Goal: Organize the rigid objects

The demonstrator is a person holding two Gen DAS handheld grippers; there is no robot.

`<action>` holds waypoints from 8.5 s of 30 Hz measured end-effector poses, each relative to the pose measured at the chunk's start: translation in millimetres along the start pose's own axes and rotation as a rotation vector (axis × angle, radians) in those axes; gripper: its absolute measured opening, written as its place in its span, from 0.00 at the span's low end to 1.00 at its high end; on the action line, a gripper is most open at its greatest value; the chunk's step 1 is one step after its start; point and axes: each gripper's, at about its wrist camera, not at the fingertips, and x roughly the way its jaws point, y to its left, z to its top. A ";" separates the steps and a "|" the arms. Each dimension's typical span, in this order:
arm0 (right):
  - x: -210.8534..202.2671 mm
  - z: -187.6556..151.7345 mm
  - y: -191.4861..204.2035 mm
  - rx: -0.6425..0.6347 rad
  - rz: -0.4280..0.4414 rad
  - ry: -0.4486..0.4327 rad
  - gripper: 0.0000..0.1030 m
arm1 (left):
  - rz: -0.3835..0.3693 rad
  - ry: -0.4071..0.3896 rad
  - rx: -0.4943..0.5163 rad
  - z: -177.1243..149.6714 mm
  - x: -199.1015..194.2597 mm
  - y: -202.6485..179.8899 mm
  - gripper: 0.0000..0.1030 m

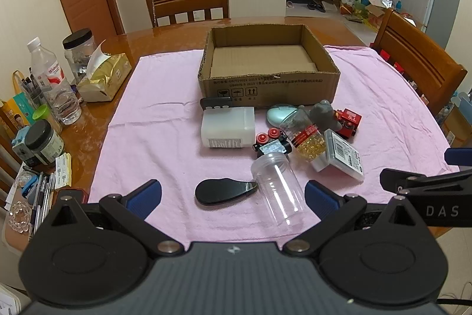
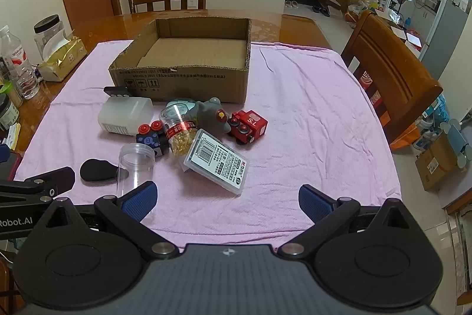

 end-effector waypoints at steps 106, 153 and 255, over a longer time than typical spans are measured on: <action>146.4 23.1 -34.7 0.082 0.000 0.152 1.00 | -0.149 0.114 0.030 7.2 179.2 51.4 0.99; 176.4 18.0 -31.4 -0.009 0.000 0.120 0.91 | -0.158 0.129 0.103 6.6 188.0 60.2 0.87; 134.2 215.4 20.2 -0.229 0.125 -0.093 1.00 | -0.136 -0.136 0.143 178.4 148.4 70.5 0.99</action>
